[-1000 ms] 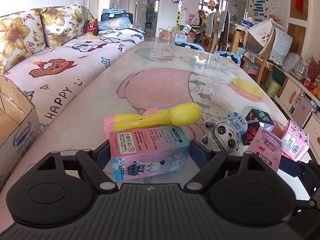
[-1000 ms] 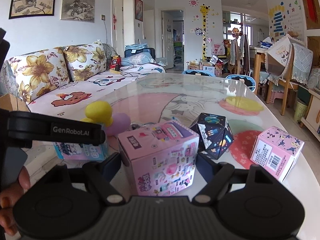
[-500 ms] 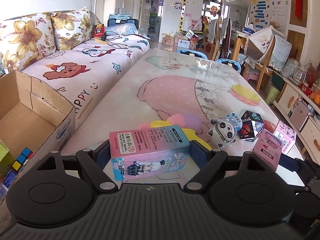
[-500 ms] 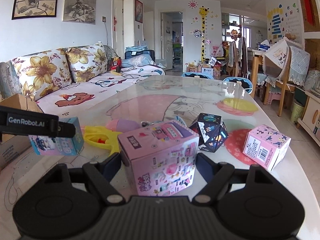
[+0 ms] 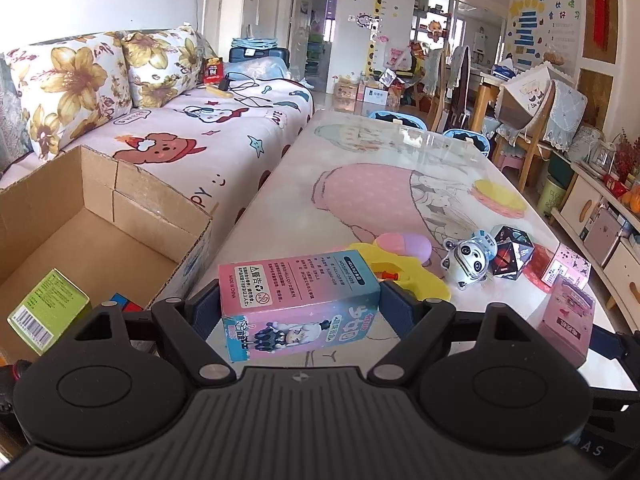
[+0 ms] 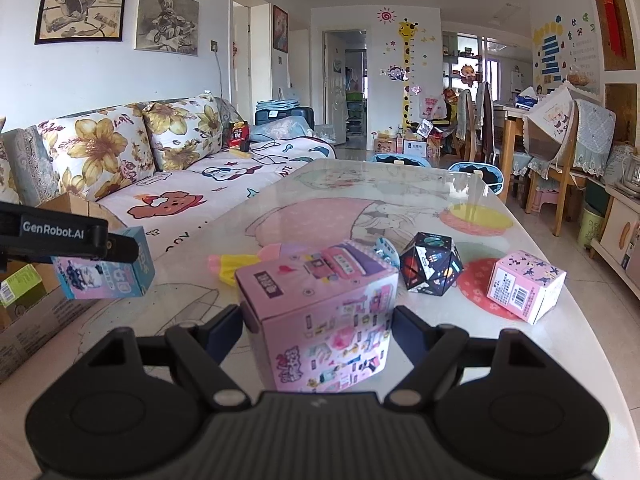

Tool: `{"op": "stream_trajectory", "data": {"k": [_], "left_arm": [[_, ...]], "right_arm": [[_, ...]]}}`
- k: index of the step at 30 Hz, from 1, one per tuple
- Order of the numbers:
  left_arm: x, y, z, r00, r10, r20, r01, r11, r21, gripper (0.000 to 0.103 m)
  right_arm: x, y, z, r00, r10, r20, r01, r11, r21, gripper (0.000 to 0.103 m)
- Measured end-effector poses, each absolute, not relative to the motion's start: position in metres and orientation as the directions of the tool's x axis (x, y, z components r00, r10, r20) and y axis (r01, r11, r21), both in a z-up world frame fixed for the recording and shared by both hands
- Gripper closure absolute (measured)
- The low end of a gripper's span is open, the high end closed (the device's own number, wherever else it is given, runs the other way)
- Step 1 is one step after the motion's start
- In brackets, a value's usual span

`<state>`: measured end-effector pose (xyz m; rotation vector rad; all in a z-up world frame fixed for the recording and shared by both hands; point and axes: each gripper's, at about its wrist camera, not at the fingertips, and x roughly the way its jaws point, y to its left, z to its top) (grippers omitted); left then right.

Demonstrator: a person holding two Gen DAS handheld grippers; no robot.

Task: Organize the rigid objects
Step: 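Carry the pink carton with the left tool while the right tool carries the pink box to the cardboard box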

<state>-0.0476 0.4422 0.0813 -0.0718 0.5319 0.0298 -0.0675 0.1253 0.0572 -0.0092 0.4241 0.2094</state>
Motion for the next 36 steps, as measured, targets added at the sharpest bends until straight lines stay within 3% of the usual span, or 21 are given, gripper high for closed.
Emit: {"op": "stream_trajectory", "data": {"k": [16,36], "left_arm": [[-0.053,0.466,0.096,0.892,0.039,-0.449,-0.09,0.992,-0.093,0.001],[-0.074,0.529,0.115,0.889,0.209,-0.408,-0.311,0.928,-0.203,0.001]], "right_arm": [[-0.089,0.168,0.075,0.875,0.209,-0.437,-0.247,0.968,-0.031,0.022],[-0.052,0.285,0.127,0.84,0.399,-0.367,-0.48,0.863,-0.159,0.022]]}}
